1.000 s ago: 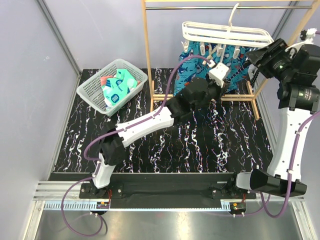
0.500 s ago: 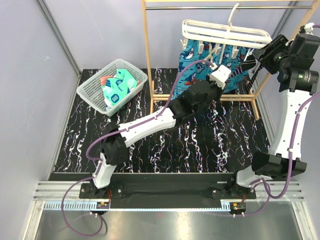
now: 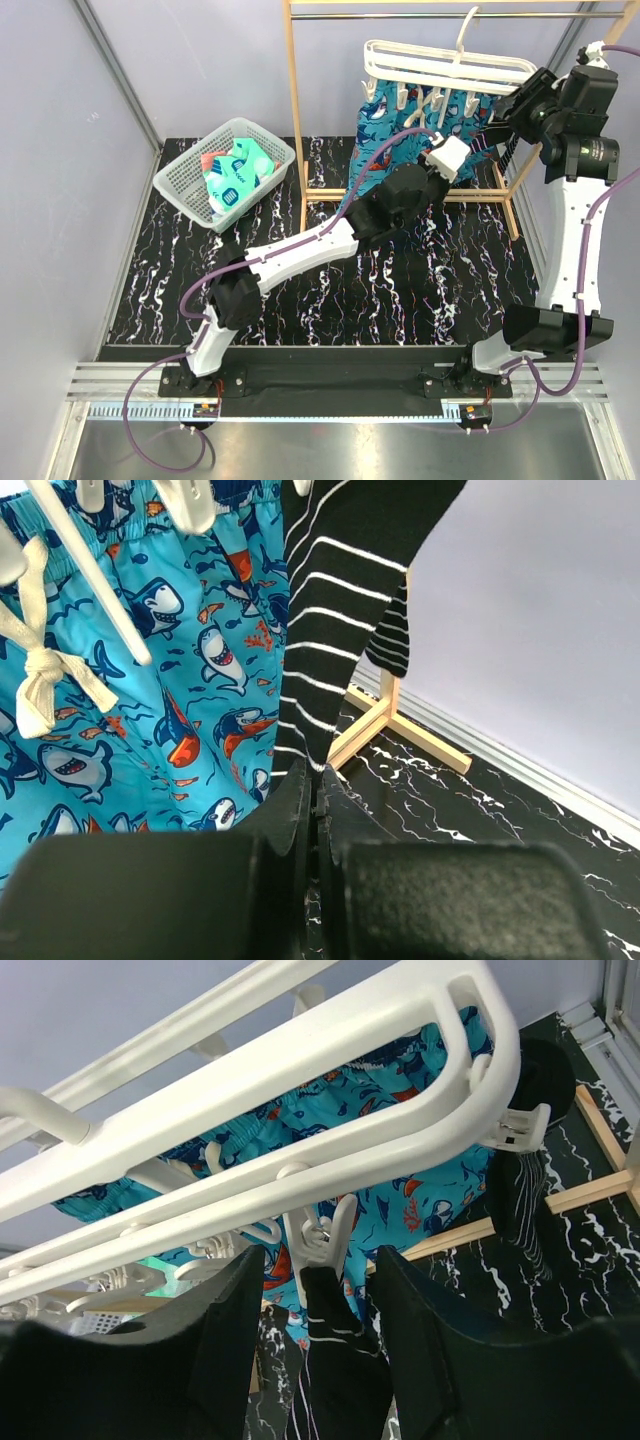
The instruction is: Remove the socks clipped to the hanger
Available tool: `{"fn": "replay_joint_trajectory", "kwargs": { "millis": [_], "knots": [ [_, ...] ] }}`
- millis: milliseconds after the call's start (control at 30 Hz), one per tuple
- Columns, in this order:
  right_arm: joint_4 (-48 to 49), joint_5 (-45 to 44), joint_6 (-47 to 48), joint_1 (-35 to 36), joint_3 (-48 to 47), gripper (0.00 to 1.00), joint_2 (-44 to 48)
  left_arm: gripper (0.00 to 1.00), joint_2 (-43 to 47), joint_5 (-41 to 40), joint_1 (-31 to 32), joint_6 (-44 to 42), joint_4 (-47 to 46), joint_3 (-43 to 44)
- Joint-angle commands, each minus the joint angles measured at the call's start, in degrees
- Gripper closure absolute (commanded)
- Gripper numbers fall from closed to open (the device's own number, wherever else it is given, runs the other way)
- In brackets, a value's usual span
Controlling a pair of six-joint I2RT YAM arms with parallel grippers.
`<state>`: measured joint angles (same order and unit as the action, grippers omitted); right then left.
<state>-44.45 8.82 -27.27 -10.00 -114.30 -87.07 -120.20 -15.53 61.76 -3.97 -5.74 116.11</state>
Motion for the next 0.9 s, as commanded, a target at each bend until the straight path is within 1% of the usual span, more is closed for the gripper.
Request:
{"fn": "replay_joint_trajectory", "kwargs": {
  "millis": [0, 167, 433, 600, 700, 767, 867],
  "knots": [
    [0.9, -5.0, 3.5, 1.6, -2.7, 0.44, 0.8, 1.0, 0.2, -2.0, 0.5, -1.4, -3.6, 2.8],
    [1.0, -9.9, 6.5, 3.6, -4.2, 0.42, -0.2, 1.0, 0.1, -2.0, 0.6, -1.8, -3.8, 2.9],
    [0.2, -15.1, 10.2, 6.9, -7.7, 0.42, -3.5, 1.0, 0.6, -2.4, 1.1, -2.6, -4.1, 2.5],
    [0.3, -19.7, 11.4, 8.3, -7.7, 0.44, -4.2, 1.0, 0.7, -2.4, 1.2, -2.4, -4.1, 2.6],
    [1.4, -20.7, 11.5, 8.8, -6.9, 0.46, -4.1, 1.0, 0.8, -2.4, 1.3, -2.6, -4.2, 2.5],
    [1.9, -21.7, 11.7, 9.4, -6.6, 0.5, -4.1, 1.0, 0.8, -2.5, 1.3, -2.8, -4.3, 2.4],
    [3.4, -22.1, 11.8, 9.6, -5.4, 0.51, -3.6, 1.0, 0.8, -2.6, 1.4, -2.9, -4.3, 2.4]
  ]
}}
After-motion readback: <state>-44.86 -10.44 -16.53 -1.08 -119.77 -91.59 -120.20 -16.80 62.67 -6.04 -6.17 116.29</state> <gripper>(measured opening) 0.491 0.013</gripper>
